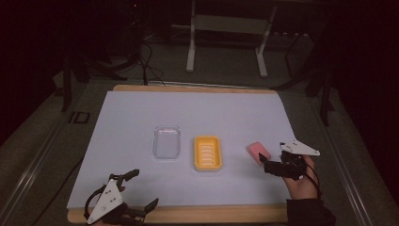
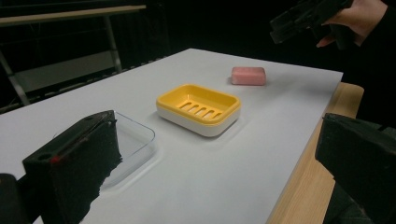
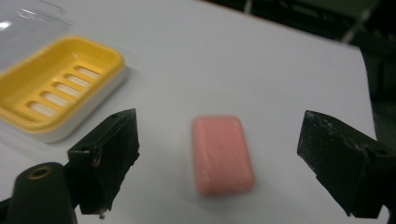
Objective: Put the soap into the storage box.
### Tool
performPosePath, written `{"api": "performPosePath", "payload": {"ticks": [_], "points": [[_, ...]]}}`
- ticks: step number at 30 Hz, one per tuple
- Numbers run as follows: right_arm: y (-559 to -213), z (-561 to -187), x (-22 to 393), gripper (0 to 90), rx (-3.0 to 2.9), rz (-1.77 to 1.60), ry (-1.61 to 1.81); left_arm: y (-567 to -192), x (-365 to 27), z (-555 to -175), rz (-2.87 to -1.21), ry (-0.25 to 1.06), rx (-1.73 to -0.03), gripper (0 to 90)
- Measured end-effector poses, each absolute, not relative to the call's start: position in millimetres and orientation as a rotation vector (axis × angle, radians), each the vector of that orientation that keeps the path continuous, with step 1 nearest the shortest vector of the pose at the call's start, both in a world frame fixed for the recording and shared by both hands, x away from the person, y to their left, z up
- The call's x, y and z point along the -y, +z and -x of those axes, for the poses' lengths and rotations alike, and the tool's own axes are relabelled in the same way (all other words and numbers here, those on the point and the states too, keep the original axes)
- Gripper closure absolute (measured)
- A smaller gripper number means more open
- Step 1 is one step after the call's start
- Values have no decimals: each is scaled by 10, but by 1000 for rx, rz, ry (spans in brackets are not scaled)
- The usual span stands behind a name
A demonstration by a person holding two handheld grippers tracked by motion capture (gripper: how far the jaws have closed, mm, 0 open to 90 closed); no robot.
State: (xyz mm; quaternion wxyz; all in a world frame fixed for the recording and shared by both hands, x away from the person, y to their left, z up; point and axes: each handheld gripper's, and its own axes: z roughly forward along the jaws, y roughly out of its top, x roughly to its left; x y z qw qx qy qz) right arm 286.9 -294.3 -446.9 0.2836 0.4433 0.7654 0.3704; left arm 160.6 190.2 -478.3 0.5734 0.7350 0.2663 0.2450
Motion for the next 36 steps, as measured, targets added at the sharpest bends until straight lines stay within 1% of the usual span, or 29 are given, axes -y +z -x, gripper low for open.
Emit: {"api": "performPosePath", "payload": {"ticks": [5,8,15,19,28,33,36], "points": [[-4468,-2912,3019,121,-2079,-1351,949,-4786,-1900,-1606,-1729,574,-626,2],[-4468,-2941,3101,136,-2099,-1451,910,-4788,-1898,-1605,-1734,575,-624,2],[-4447,-2962,3189,151,-2099,-1521,848,-4793,-1888,-1610,-1740,575,-622,3],[-4482,-3005,3273,158,-2145,-1606,778,-4794,-1888,-1611,-1742,575,-622,3],[-4582,-3004,3365,158,-2234,-1678,680,-4799,-1880,-1609,-1756,577,-623,3],[-4639,-3020,3376,184,-2365,-1728,589,-4802,-1877,-1612,-1757,579,-623,3],[-4695,-3026,3357,206,-2481,-1739,448,-4800,-1882,-1614,-1748,582,-628,3]]}}
